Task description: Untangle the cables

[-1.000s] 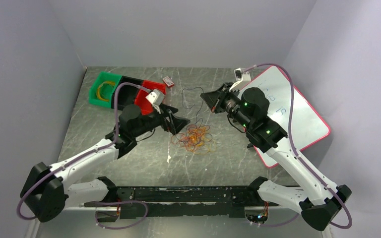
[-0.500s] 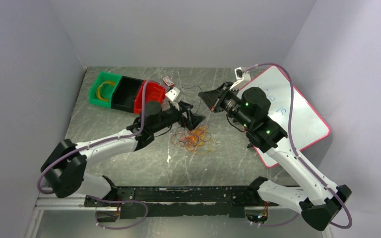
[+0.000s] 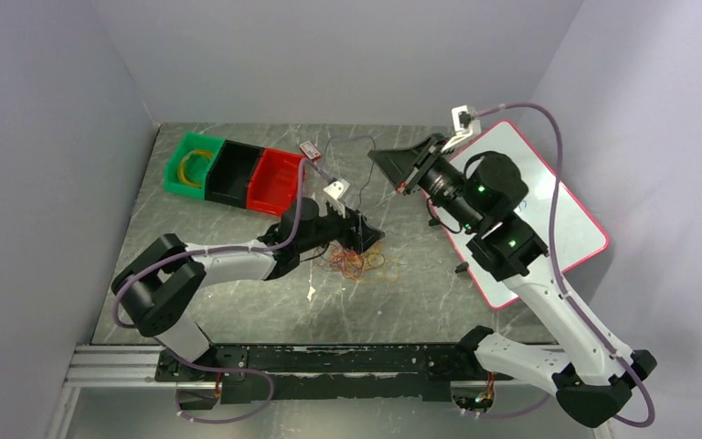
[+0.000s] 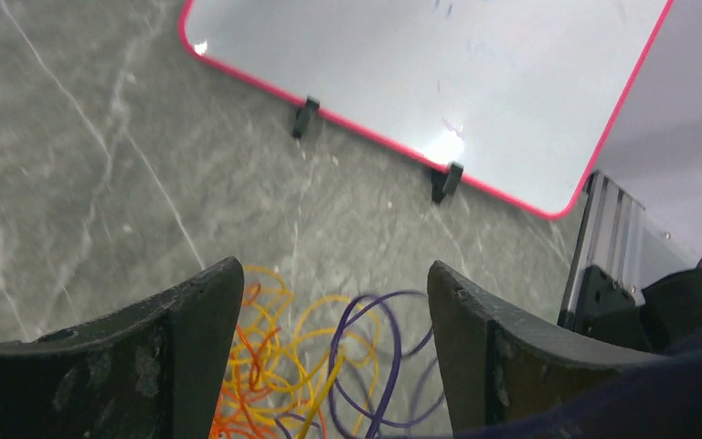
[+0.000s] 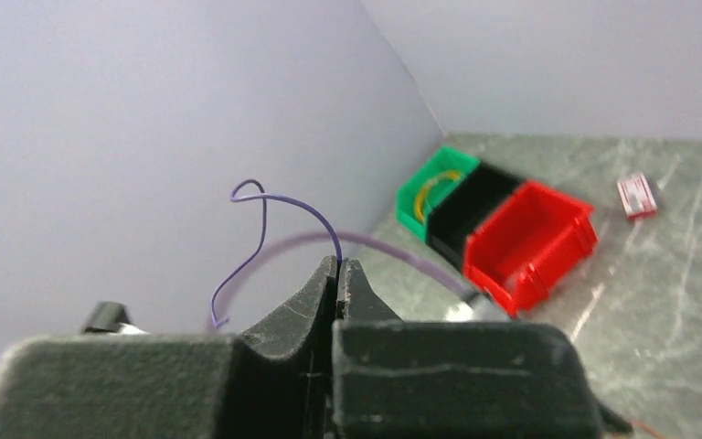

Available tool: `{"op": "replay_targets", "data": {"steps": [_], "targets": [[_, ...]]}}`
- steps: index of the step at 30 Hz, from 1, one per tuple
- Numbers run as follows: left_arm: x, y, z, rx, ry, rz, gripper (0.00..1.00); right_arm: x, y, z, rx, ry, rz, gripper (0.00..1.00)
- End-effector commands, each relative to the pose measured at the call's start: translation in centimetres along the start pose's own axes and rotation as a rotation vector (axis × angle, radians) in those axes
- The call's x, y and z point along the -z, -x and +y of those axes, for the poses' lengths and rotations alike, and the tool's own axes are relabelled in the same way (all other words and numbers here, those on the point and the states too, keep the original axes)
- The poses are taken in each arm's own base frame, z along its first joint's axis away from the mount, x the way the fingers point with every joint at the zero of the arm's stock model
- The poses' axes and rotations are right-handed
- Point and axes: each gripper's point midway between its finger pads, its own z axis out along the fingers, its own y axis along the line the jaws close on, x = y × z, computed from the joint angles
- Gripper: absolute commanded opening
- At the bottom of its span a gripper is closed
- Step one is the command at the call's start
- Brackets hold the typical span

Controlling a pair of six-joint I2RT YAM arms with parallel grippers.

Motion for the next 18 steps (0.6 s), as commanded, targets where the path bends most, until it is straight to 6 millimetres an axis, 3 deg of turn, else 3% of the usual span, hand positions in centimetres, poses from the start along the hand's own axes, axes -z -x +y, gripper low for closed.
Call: {"op": "replay_targets", "data": {"steps": [1, 18], "targets": [[-0.1, -2.0, -1.0, 0.031, -0.05, 0.013, 0.78, 0.8, 4.5, 3.9, 0.026, 0.109, -0.115, 0.0], [0.9, -7.9, -0.4, 0.088, -0.015, 0.112, 0.73, 3.0, 12.7, 6.7, 0.194, 0.069, -0.32, 0.0]]}}
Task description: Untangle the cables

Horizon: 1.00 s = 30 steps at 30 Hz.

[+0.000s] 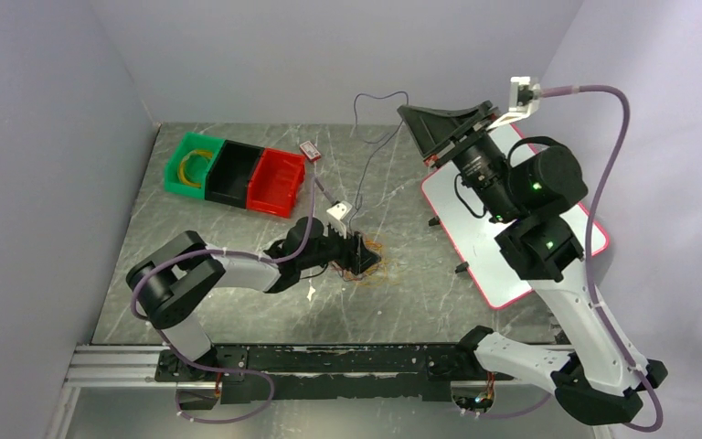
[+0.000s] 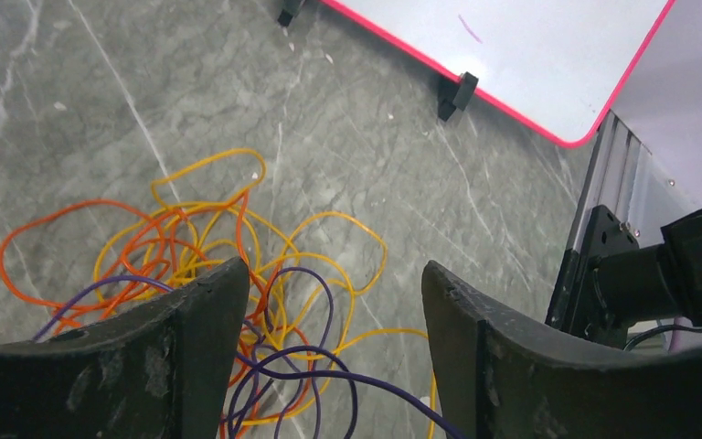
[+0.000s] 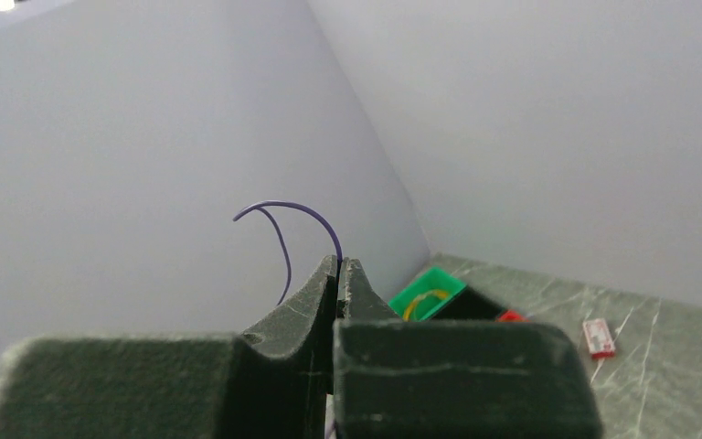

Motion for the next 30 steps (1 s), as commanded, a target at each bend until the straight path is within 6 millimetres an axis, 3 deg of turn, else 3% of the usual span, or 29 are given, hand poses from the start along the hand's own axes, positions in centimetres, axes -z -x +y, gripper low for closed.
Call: {"op": "replay_targets", "data": {"steps": [1, 20, 30], "targets": [[-0.1, -0.6, -0.5, 0.005, -0.017, -0.019, 0.73, 0.3, 3.0, 0.5, 0.068, -0.017, -0.071, 0.0], [0.4, -5.0, 0.8, 0.044, 0.024, 0.055, 0.7, 3.2, 14.2, 1.9, 0.243, -0.128, -0.358, 0.0], [0.2, -6.3, 1.2, 0.053, 0.031, 0.078, 0.69, 6.0, 19.8, 2.7, 0.319, -0.192, -0.525, 0.0]]}}
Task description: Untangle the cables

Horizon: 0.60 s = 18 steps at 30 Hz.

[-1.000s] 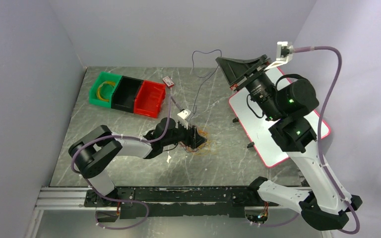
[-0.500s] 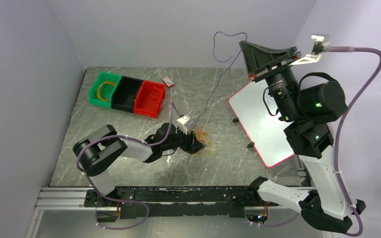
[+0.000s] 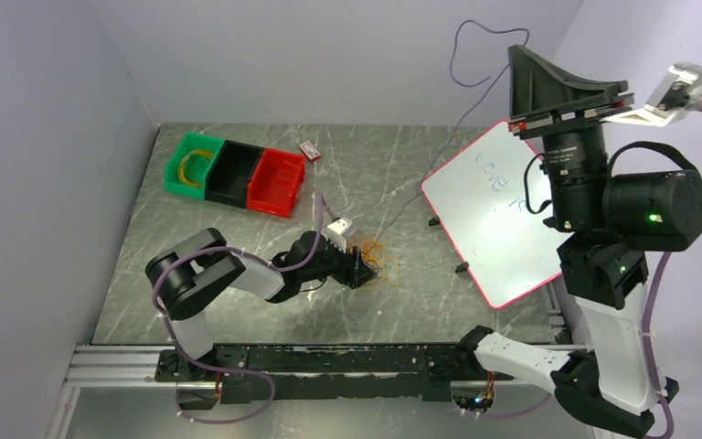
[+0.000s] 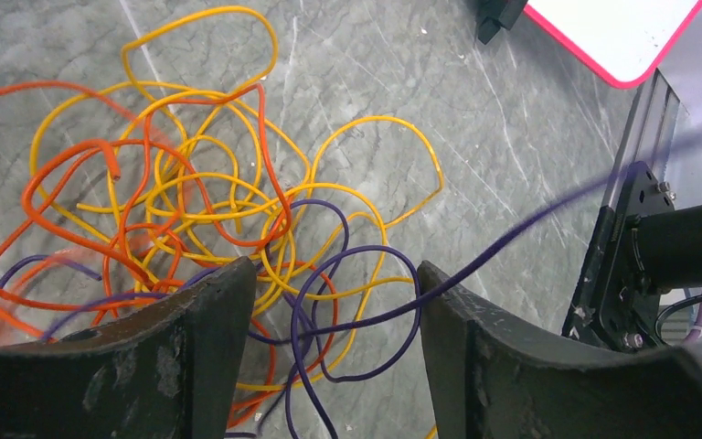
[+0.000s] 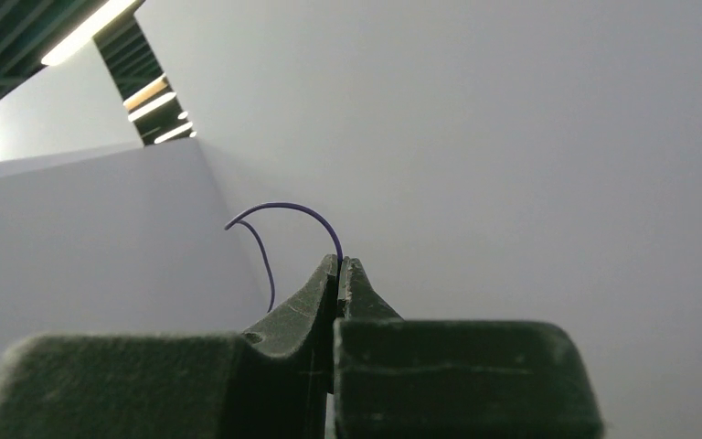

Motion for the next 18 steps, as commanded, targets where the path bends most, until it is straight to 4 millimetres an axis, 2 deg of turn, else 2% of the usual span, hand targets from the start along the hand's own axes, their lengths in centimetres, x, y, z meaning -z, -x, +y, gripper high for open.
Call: {"op": "replay_targets", "data": {"steps": [1, 6, 11, 18], "targets": [[-0.2, -0.5, 0.1, -0.005, 0.004, -0.012, 0.69, 0.3, 5.0, -0.8, 0.049, -0.055, -0.142, 0.0], [-0.2, -0.5, 0.2, -0.005, 0.01, -0.01, 0.69, 0.4, 7.8, -1.4, 0.093, -0.1, -0.214, 0.0], [-0.2, -0.8, 0.4, -0.008, 0.02, 0.001, 0.69, 0.6, 9.7, -1.8, 0.127, -0.126, -0.264, 0.0], [-0.3, -1.2, 0.6, -0.002, 0.028, 0.009, 0.69, 1.6, 13.0, -2.4, 0.166, -0.174, -0.351, 0.0]]}}
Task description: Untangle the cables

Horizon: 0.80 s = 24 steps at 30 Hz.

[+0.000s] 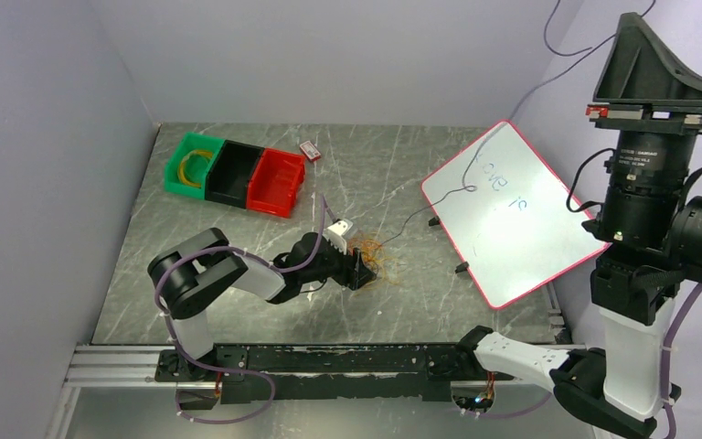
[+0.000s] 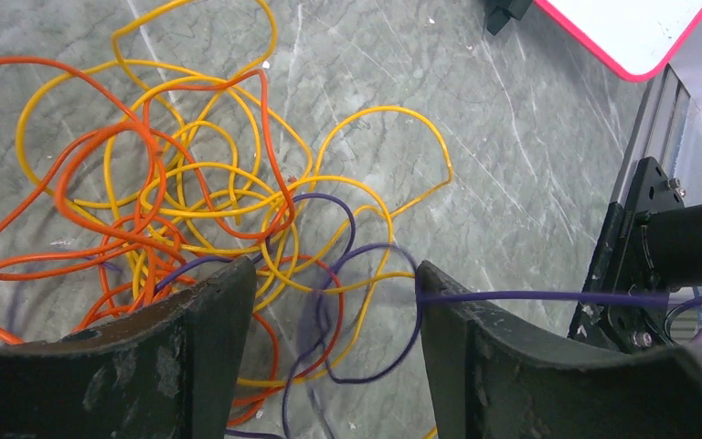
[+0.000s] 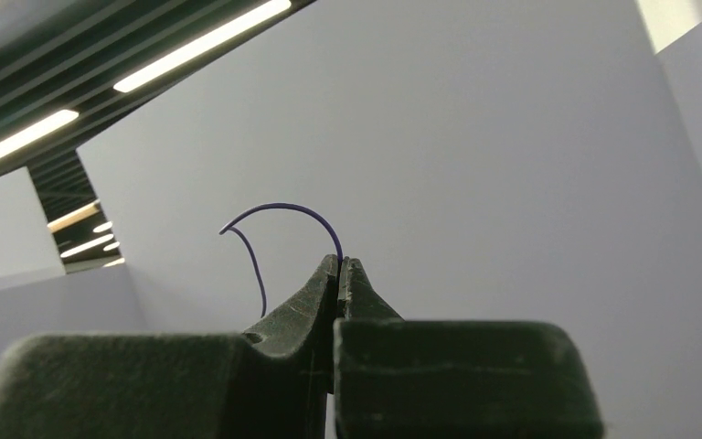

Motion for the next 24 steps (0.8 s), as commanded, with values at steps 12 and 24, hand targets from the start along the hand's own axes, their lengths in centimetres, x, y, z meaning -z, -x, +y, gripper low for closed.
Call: {"op": "replay_targets", "data": {"steps": [12, 24], "targets": [[-0.1, -1.5, 1.0, -0.001, 0.038, 0.016, 0.69, -0.2, 6.9, -2.5, 0.104, -0.118, -0.173, 0.0], [0.1, -2.3, 1.5, 0.011, 0.052, 0.031, 0.68, -0.3, 11.5, -3.4, 0.157, -0.171, -0.284, 0.0]]}}
